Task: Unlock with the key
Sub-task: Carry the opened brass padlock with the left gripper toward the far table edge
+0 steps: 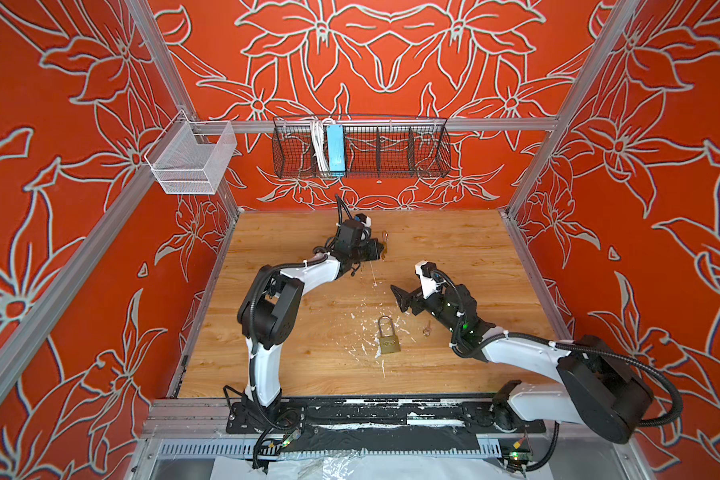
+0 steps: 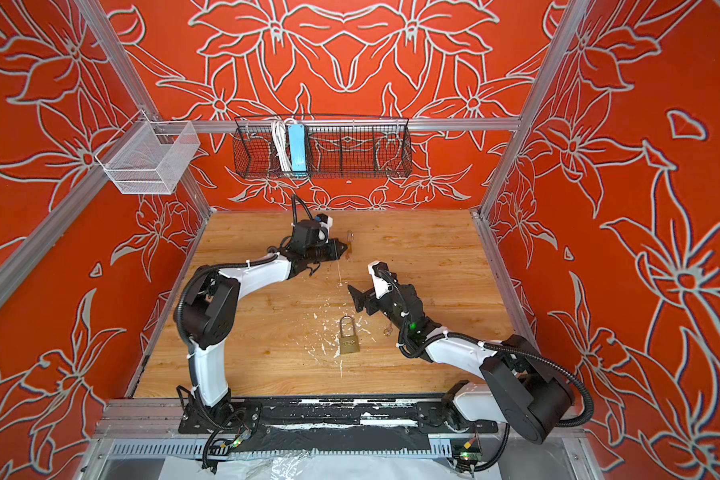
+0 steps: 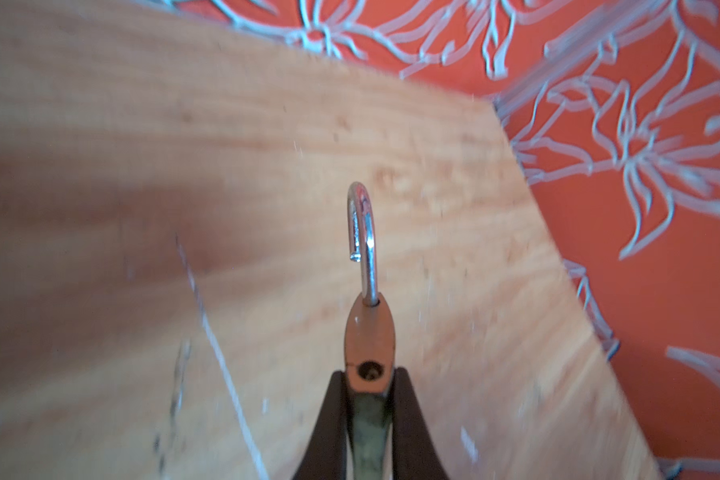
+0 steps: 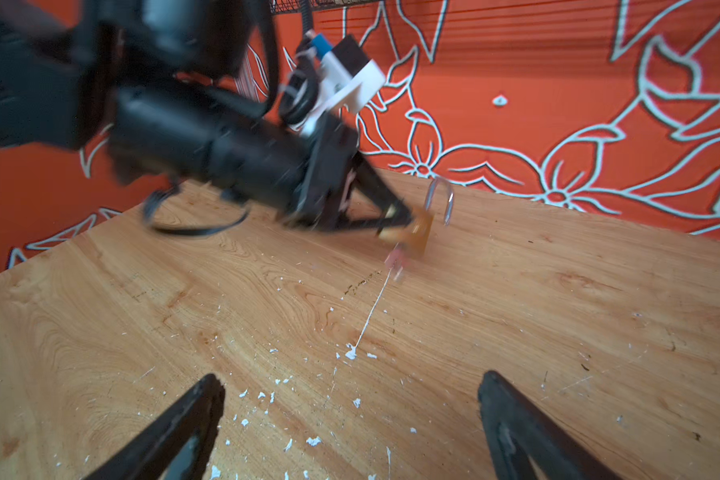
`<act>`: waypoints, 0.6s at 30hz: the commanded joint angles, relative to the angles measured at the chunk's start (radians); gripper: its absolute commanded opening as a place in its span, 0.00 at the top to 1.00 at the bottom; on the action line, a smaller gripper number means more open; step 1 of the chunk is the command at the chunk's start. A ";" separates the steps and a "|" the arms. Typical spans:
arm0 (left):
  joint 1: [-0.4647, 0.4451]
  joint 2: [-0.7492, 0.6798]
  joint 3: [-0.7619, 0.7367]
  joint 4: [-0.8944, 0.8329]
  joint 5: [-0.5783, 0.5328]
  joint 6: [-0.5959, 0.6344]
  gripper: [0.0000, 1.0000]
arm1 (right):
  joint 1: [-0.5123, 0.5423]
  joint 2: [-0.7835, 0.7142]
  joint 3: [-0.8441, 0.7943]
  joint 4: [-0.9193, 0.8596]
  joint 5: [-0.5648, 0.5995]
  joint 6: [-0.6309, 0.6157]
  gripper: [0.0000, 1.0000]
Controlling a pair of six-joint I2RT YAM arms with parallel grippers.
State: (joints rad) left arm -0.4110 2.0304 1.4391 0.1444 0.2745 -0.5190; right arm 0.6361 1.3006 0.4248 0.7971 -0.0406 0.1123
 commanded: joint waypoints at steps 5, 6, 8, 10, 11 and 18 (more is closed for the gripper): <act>0.060 0.154 0.116 0.027 0.049 -0.196 1.00 | 0.005 -0.005 -0.003 0.019 0.031 -0.005 0.02; 0.063 0.165 0.121 0.027 0.051 -0.199 1.00 | 0.005 -0.004 -0.002 0.019 0.033 -0.004 0.02; 0.067 0.170 0.117 0.028 0.047 -0.192 1.00 | 0.005 -0.009 0.001 0.011 0.037 -0.003 0.02; 0.073 0.162 0.097 0.012 0.024 -0.180 1.00 | 0.005 -0.012 0.005 0.001 0.047 -0.002 0.02; 0.074 0.160 0.093 -0.003 0.014 -0.175 1.00 | 0.005 -0.010 0.006 0.001 0.047 -0.001 0.02; 0.126 0.185 0.075 -0.027 0.119 -0.167 1.00 | 0.005 0.008 0.028 -0.029 0.041 0.006 0.02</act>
State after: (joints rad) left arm -0.3164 2.2177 1.5162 0.0902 0.3367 -0.6804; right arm 0.6361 1.3014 0.4255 0.7845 -0.0166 0.1131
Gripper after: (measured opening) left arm 0.128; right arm 0.978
